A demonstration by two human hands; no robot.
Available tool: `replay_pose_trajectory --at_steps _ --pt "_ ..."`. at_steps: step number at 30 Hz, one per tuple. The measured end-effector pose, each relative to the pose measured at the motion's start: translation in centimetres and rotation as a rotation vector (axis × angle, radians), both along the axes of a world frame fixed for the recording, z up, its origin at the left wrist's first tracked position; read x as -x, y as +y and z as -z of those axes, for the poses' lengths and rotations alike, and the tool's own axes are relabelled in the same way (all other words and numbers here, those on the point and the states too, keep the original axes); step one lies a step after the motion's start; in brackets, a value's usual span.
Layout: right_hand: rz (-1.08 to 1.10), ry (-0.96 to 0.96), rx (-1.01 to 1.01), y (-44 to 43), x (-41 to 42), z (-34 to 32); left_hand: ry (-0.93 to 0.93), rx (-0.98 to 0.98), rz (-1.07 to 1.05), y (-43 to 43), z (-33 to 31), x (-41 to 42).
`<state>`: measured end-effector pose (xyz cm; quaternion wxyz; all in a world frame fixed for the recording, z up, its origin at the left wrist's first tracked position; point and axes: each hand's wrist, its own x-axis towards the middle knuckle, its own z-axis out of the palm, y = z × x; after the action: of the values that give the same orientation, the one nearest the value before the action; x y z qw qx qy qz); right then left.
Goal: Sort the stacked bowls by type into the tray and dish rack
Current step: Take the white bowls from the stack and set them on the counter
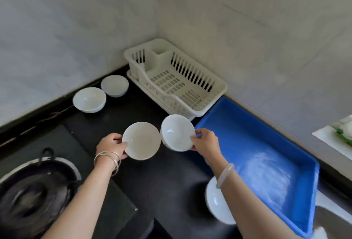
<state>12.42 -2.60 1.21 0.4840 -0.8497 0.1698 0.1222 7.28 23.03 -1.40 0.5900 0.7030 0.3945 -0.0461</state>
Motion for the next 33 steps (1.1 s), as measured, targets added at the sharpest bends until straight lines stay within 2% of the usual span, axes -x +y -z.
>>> replay_pose_trajectory --at_steps 5,11,24,29,33 --pt "-0.055 0.066 -0.042 6.4 -4.4 3.0 0.011 0.095 -0.196 4.8 2.1 -0.7" --pt "-0.047 0.094 -0.014 12.4 -8.2 5.9 0.033 0.146 -0.315 8.7 4.2 -3.1" --pt "-0.031 0.118 0.027 16.2 -11.6 8.8 0.060 0.199 -0.378 11.6 5.9 -5.8" --pt "-0.008 0.135 -0.084 16.7 -11.7 9.0 0.065 0.221 -0.424 11.6 6.4 -5.8" --pt "0.060 0.190 -0.265 16.4 -10.6 9.4 0.038 0.309 -0.474 11.1 6.5 -5.7"
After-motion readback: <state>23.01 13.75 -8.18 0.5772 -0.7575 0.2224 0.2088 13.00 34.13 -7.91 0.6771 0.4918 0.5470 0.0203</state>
